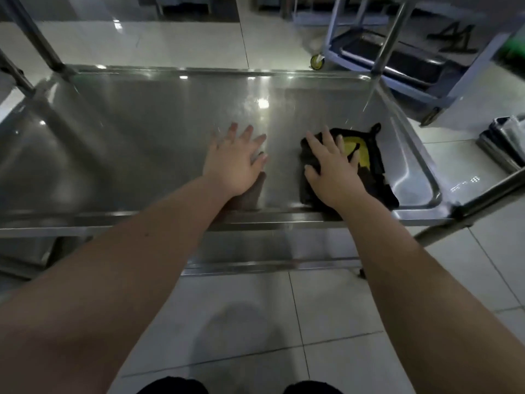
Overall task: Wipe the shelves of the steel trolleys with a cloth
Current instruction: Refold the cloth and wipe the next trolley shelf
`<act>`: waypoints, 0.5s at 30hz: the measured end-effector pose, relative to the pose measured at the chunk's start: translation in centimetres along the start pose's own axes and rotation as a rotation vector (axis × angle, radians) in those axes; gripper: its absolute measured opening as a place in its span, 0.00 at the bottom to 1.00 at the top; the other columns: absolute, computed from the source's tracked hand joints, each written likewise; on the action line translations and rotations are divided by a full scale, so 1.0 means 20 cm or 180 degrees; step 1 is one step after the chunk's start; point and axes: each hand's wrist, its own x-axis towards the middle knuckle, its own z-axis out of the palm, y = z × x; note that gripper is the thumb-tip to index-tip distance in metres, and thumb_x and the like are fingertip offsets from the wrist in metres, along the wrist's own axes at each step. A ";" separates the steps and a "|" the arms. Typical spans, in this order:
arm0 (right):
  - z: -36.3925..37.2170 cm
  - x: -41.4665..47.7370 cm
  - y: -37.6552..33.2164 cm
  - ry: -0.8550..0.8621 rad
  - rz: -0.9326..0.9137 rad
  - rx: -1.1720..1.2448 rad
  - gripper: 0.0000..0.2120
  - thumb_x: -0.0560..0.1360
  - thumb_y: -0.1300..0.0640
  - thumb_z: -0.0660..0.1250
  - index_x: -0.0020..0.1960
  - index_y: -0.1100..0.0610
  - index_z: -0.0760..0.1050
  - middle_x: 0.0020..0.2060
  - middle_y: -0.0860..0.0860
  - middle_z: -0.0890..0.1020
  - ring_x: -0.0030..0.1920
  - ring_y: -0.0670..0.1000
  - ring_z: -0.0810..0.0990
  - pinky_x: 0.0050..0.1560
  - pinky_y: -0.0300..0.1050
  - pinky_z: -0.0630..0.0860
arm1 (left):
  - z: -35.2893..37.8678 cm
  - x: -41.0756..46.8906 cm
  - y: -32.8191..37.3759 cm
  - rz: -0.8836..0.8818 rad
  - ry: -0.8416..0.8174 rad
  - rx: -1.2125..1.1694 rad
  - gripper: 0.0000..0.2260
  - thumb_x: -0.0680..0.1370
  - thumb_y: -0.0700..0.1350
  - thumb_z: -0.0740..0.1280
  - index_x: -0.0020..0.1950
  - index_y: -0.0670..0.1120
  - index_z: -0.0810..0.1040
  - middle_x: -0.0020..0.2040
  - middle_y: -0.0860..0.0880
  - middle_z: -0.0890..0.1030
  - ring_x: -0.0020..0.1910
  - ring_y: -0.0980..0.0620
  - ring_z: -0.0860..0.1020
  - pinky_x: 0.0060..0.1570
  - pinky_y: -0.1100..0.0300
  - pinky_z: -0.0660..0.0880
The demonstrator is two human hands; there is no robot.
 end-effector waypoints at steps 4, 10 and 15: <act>-0.10 -0.07 0.01 0.1314 0.0486 0.2576 0.08 0.75 0.54 0.69 0.54 0.47 0.79 0.46 0.37 0.80 0.50 0.36 0.78 0.54 0.35 0.74 | 0.06 0.02 0.05 0.0044 -0.0271 -0.0053 0.22 0.83 0.58 0.48 0.77 0.57 0.57 0.80 0.51 0.55 0.79 0.45 0.48 0.73 0.36 0.40; -0.13 -0.09 0.09 0.1287 0.0697 0.0634 0.09 0.78 0.52 0.64 0.46 0.58 0.74 0.41 0.52 0.77 0.44 0.51 0.76 0.45 0.47 0.69 | 0.06 0.04 0.03 -0.0007 -0.0431 0.0026 0.24 0.82 0.60 0.44 0.79 0.60 0.49 0.80 0.53 0.49 0.79 0.44 0.45 0.73 0.35 0.39; 0.00 0.01 0.05 -0.0239 0.0568 -0.0378 0.27 0.82 0.41 0.49 0.79 0.49 0.53 0.79 0.51 0.55 0.78 0.59 0.47 0.73 0.65 0.42 | 0.06 0.03 0.04 -0.0053 -0.0455 0.0078 0.25 0.81 0.62 0.43 0.78 0.62 0.46 0.80 0.54 0.47 0.79 0.44 0.46 0.73 0.35 0.41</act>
